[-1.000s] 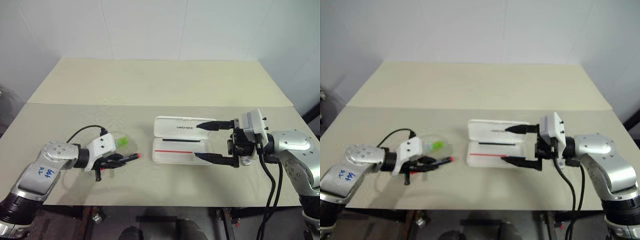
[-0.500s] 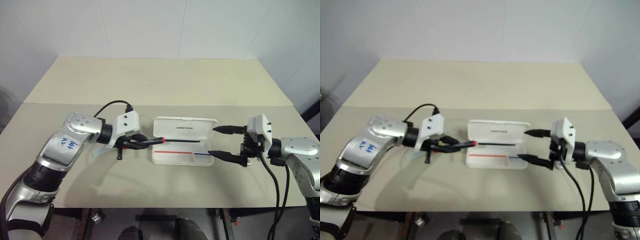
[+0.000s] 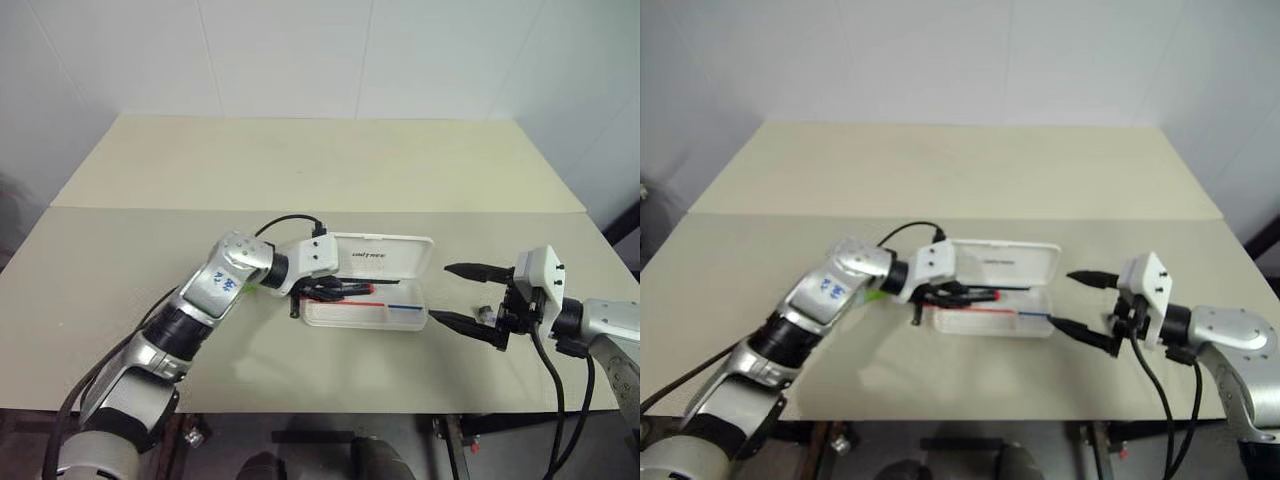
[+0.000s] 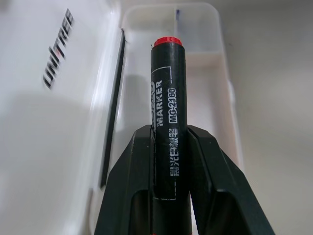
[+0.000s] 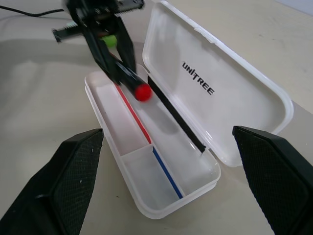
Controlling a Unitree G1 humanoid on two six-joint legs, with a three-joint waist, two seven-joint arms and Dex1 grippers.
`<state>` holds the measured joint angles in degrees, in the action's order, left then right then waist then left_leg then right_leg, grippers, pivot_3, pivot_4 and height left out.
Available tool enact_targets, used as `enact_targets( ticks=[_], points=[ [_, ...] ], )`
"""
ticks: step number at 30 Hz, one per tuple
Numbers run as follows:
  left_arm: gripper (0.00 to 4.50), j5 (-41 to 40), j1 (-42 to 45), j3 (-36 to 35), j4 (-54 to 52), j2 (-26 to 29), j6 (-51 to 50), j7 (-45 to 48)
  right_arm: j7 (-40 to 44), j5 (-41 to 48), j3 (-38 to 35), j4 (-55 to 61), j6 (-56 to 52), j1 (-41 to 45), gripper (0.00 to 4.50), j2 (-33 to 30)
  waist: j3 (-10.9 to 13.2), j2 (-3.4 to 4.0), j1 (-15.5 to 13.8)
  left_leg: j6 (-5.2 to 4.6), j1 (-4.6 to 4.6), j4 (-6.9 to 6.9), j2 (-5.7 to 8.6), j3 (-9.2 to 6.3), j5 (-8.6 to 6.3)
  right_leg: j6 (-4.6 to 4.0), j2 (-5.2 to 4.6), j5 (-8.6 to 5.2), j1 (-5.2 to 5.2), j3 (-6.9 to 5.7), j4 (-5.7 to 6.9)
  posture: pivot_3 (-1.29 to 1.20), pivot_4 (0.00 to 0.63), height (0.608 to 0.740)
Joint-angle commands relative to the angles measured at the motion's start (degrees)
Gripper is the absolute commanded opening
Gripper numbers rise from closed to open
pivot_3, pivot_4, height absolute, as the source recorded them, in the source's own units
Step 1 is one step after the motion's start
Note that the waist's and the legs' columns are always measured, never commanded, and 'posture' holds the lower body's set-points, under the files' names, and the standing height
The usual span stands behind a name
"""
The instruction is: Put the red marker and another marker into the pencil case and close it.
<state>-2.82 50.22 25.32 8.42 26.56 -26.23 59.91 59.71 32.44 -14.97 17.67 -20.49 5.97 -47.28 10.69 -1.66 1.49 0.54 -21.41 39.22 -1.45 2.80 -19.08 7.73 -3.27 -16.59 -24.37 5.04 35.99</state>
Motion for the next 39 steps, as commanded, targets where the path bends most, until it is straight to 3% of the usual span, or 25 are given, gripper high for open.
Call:
enact_targets(
  ticks=[1,10,22,31,39],
  points=[
    [0.57,1.63,2.47,-0.18,3.06,-1.75,3.15,-0.35,-1.74,2.12,-2.58,4.11,-0.77,-0.29,4.50,0.12,0.00,0.00,0.04,0.00,0.00,0.00,0.00,0.01,0.00,0.00,0.00,0.00,0.00,0.01,0.00,0.00,0.150,0.740],
    [0.57,4.98,3.87,0.68,9.19,-5.71,6.75,-0.57,-3.48,4.48,-0.93,8.83,-3.07,1.39,4.50,0.11,0.00,0.00,-0.18,-0.01,0.00,0.00,0.02,-0.01,0.00,0.02,0.00,0.01,0.00,0.01,-0.01,0.00,0.150,0.740],
    [4.49,5.00,1.45,0.53,5.27,-7.31,4.97,1.38,-3.70,4.39,0.44,8.54,-3.29,3.37,4.50,0.57,0.00,0.00,-0.13,-0.02,-0.01,0.00,0.01,-0.01,0.00,0.02,0.00,0.01,0.00,0.02,-0.01,0.00,0.150,0.740],
    [4.49,0.24,-4.15,-2.36,-9.01,-3.72,-1.31,5.11,-2.87,3.64,2.33,6.76,-2.23,5.04,4.50,1.55,0.00,0.00,0.06,-0.02,-0.01,0.00,-0.05,-0.03,0.00,0.02,0.00,0.01,0.00,0.02,0.02,0.00,0.150,0.740],
    [4.49,-4.27,-11.92,-11.02,-19.68,7.93,-3.53,5.62,-0.72,2.59,4.51,2.65,-0.85,8.90,4.50,2.05,0.00,0.00,0.08,0.00,0.09,0.00,-0.16,0.01,0.04,0.00,-0.01,0.03,0.01,0.05,0.10,0.00,0.150,0.740]
  ],
)
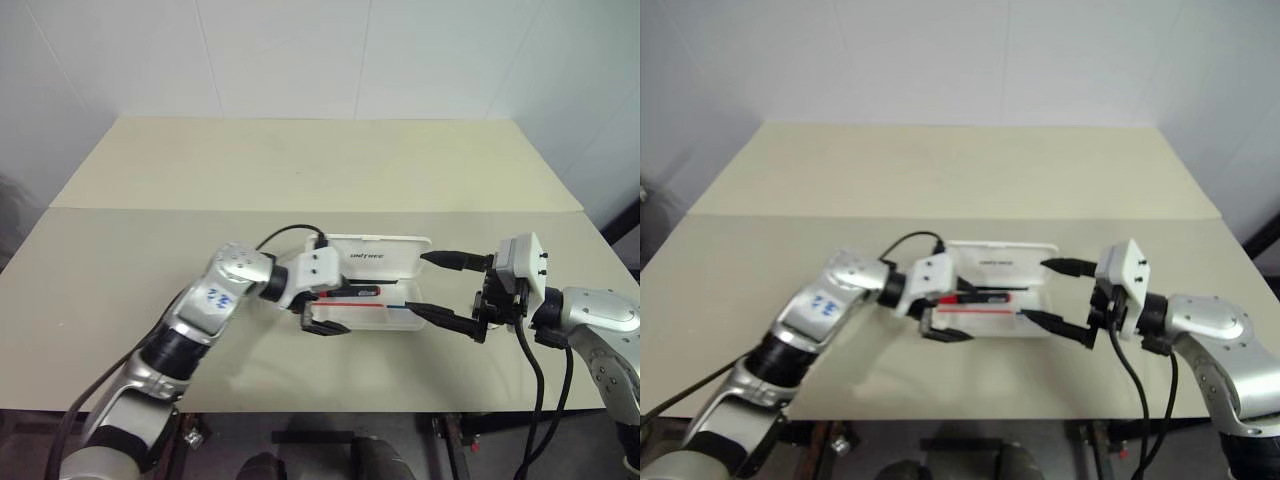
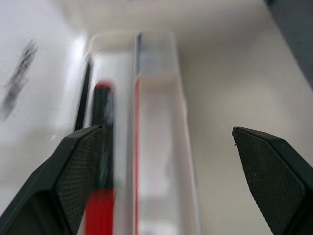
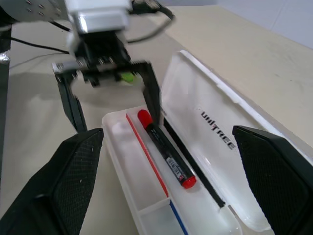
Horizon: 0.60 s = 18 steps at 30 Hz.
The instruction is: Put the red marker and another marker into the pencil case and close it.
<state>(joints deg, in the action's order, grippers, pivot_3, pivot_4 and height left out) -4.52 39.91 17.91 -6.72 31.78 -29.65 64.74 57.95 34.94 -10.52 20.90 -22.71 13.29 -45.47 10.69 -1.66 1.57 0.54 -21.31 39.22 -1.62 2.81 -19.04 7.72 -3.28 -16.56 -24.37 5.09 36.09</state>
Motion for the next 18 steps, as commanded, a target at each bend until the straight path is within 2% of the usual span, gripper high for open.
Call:
enact_targets(
  ticks=[1,5,9,14,18],
  points=[
    [4.49,-3.17,-2.45,-4.61,-5.44,3.96,-0.27,0.98,1.35,0.03,0.27,-1.00,1.58,2.01,4.50,0.27,0.00,0.00,0.01,0.00,0.00,0.00,0.00,0.00,0.00,0.00,0.00,0.00,0.01,0.00,-0.01,0.00,0.150,0.740],
    [4.49,-6.56,-7.31,-11.35,-7.14,9.33,1.86,1.86,2.79,0.07,1.19,-2.37,1.83,4.11,4.50,0.35,0.00,0.00,0.01,-0.02,-0.02,-0.01,-0.06,0.00,-0.01,0.00,-0.05,0.00,0.00,-0.02,-0.05,0.00,0.150,0.740],
    [4.49,-8.84,-13.13,-18.74,-4.12,14.71,5.84,2.63,3.91,0.06,2.00,-3.10,1.64,5.91,4.50,0.55,0.00,0.00,0.16,-0.02,-0.01,-0.06,-0.12,0.00,-0.02,-0.01,-0.07,0.00,0.00,-0.05,-0.08,0.00,0.150,0.740],
    [4.49,-11.49,-17.21,-26.22,3.18,18.11,9.43,3.38,4.60,0.60,2.73,-2.72,1.05,8.07,4.50,0.53,0.00,0.00,0.03,-0.04,-0.01,-0.06,-0.09,0.00,-0.01,-0.01,-0.15,-0.01,0.01,-0.09,-0.08,0.00,0.150,0.740],
    [4.49,-10.92,-17.88,-27.93,11.64,18.87,16.12,4.18,4.65,1.11,3.21,-1.86,0.09,9.27,4.50,0.64,0.00,0.00,-0.01,-0.06,-0.03,-0.06,-0.08,-0.01,-0.03,-0.01,-0.19,-0.01,0.01,-0.16,-0.11,0.00,0.150,0.740]
  ],
)
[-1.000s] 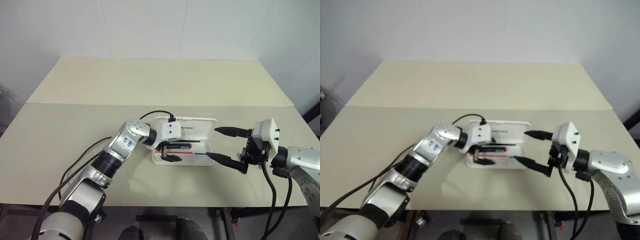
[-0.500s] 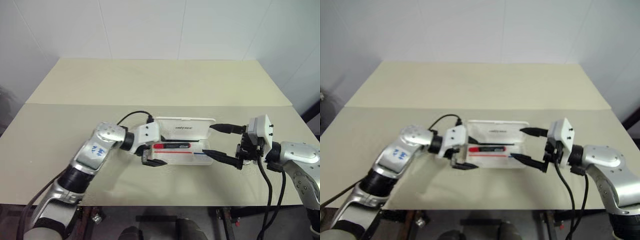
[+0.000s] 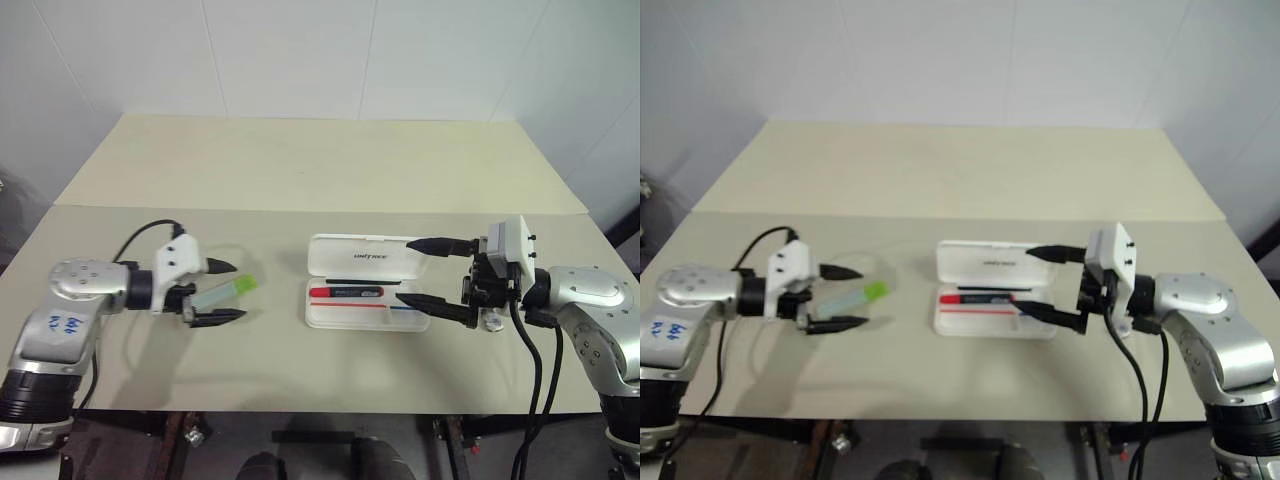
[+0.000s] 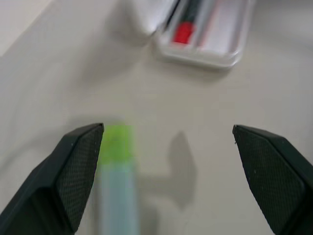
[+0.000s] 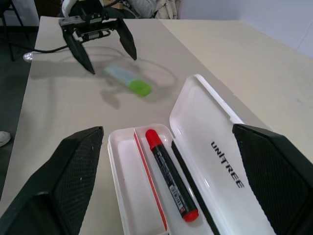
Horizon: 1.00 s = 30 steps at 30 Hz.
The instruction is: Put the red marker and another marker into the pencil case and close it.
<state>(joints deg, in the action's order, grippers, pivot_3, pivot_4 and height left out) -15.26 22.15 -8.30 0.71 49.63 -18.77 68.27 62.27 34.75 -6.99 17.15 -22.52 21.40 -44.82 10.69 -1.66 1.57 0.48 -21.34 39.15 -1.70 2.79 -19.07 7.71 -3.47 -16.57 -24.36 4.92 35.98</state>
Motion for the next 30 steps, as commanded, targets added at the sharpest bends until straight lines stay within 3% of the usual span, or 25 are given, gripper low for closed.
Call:
enact_targets(
  ticks=[1,11,20,23,30],
  points=[
    [4.49,0.28,-0.06,-1.55,6.10,1.18,6.97,0.86,0.36,1.35,-0.27,2.01,-0.23,1.30,4.50,0.00,0.00,0.00,0.02,0.00,0.00,0.00,0.00,-0.01,0.00,0.00,-0.01,0.00,0.00,-0.01,0.00,0.00,0.150,0.740],
    [4.49,8.88,10.17,7.02,30.80,-0.80,24.15,1.86,1.09,5.67,-0.71,8.40,-4.31,3.66,4.50,-1.83,-0.01,-0.03,-0.05,0.00,-0.02,-0.01,0.02,0.01,0.00,-0.01,0.02,0.00,-0.01,-0.06,0.01,0.00,0.150,0.740],
    [4.49,12.17,15.40,10.11,39.72,-6.42,26.51,-1.64,0.06,5.57,-1.66,9.11,-4.65,2.48,4.50,-2.19,-0.02,-0.02,-0.75,-0.08,-0.12,0.05,0.06,0.04,-0.04,0.01,-0.05,0.01,0.00,-0.13,0.06,0.00,0.150,0.740],
    [3.88,11.91,14.57,10.46,38.10,-6.88,25.38,-0.94,-0.22,5.69,-1.94,9.31,-4.72,2.23,4.50,-2.23,-0.02,-0.02,-1.45,-0.08,-0.08,0.07,0.07,0.06,0.00,0.02,-0.08,0.03,0.00,-0.11,0.05,0.00,0.150,0.740],
    [1.68,11.89,11.60,9.67,34.91,-5.74,23.84,-1.25,-0.18,5.87,-2.68,9.30,-4.56,1.66,4.50,-2.66,-0.03,-0.01,-1.40,-0.03,0.10,0.07,0.04,0.11,0.12,-0.08,-0.05,0.18,0.16,-0.16,0.09,0.00,0.150,0.740]
  ],
)
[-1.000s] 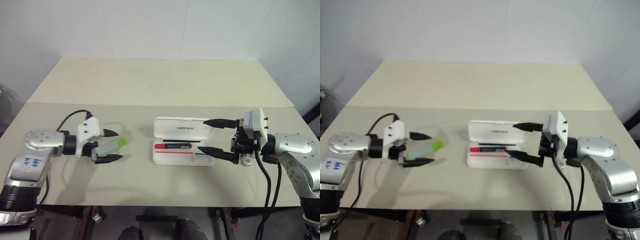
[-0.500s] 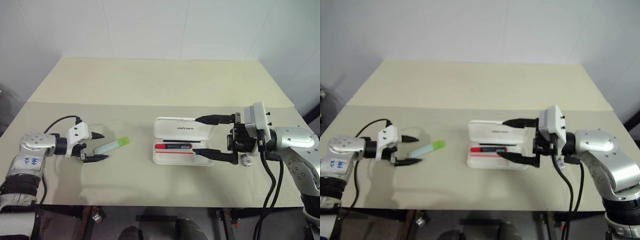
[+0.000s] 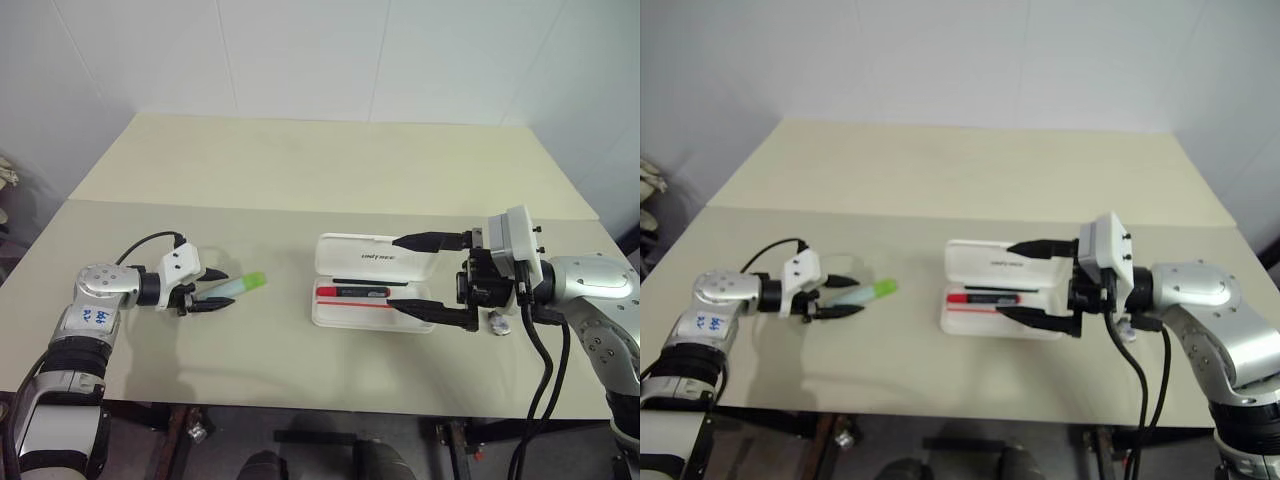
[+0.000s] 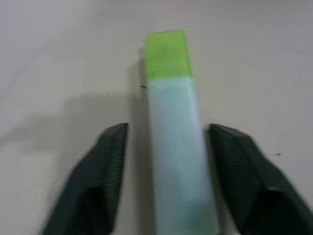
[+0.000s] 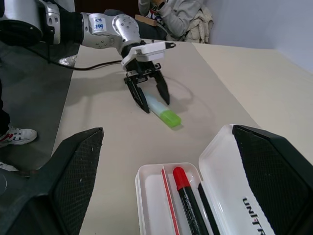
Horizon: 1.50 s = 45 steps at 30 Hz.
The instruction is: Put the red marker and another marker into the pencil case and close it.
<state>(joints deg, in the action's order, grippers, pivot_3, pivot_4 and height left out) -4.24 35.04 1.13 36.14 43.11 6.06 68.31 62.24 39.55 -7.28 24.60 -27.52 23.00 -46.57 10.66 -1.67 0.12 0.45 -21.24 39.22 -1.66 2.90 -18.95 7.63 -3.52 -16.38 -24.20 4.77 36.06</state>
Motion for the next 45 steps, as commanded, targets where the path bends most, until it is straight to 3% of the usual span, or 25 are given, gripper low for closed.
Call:
enact_targets(
  ticks=[1,2,7,21,30,45],
  points=[
    [1.39,0.96,-1.64,0.05,-0.52,1.11,-1.14,-1.51,-0.05,0.99,-2.27,1.64,0.53,0.15,4.50,-0.94,0.00,0.00,0.10,0.00,0.04,0.00,-0.01,0.00,0.03,-0.03,0.01,0.04,0.05,-0.02,-0.01,0.00,0.150,0.740],
    [1.08,0.90,-1.90,-0.05,-0.63,1.34,-1.31,-1.37,0.06,0.89,-2.13,1.39,0.61,0.27,4.50,-0.95,0.00,0.00,0.17,0.00,0.06,0.00,-0.03,-0.01,0.07,-0.06,0.02,0.12,0.07,-0.03,-0.04,0.00,0.150,0.740],
    [1.08,-1.23,-2.84,-0.89,-5.63,2.20,-3.07,0.47,0.68,0.43,-1.87,0.33,0.93,0.29,4.50,-1.12,0.00,0.00,0.60,-0.01,0.07,0.00,-0.05,-0.08,0.17,-0.10,0.03,0.29,0.08,0.02,-0.08,0.00,0.150,0.740],
    [1.08,-6.34,-4.22,1.89,-34.14,4.83,-16.31,7.13,1.93,-2.72,-1.83,-3.59,3.43,-2.32,4.50,-1.00,0.01,-0.01,1.44,-0.14,-0.30,-0.13,-0.06,-0.20,0.06,-0.05,0.00,0.31,-0.05,-0.08,-0.35,0.00,0.150,0.740],
    [1.08,-3.49,1.60,10.39,-40.28,-4.18,-25.54,0.21,1.52,-4.03,-5.53,-3.91,4.22,-7.75,4.50,-2.59,0.02,-0.02,1.29,-0.13,-0.29,-0.10,0.10,-0.19,0.07,0.00,0.12,0.34,-0.05,-0.03,-0.42,0.00,0.150,0.740],
    [1.08,2.53,8.73,21.11,-34.05,-14.40,-26.94,-3.76,-2.65,-2.74,-9.45,1.25,2.64,-14.28,4.50,-2.55,0.02,-0.03,1.42,-0.06,-0.17,-0.09,0.14,-0.10,0.12,0.02,0.26,0.35,-0.05,0.21,-0.44,0.00,0.150,0.740]
  ],
)
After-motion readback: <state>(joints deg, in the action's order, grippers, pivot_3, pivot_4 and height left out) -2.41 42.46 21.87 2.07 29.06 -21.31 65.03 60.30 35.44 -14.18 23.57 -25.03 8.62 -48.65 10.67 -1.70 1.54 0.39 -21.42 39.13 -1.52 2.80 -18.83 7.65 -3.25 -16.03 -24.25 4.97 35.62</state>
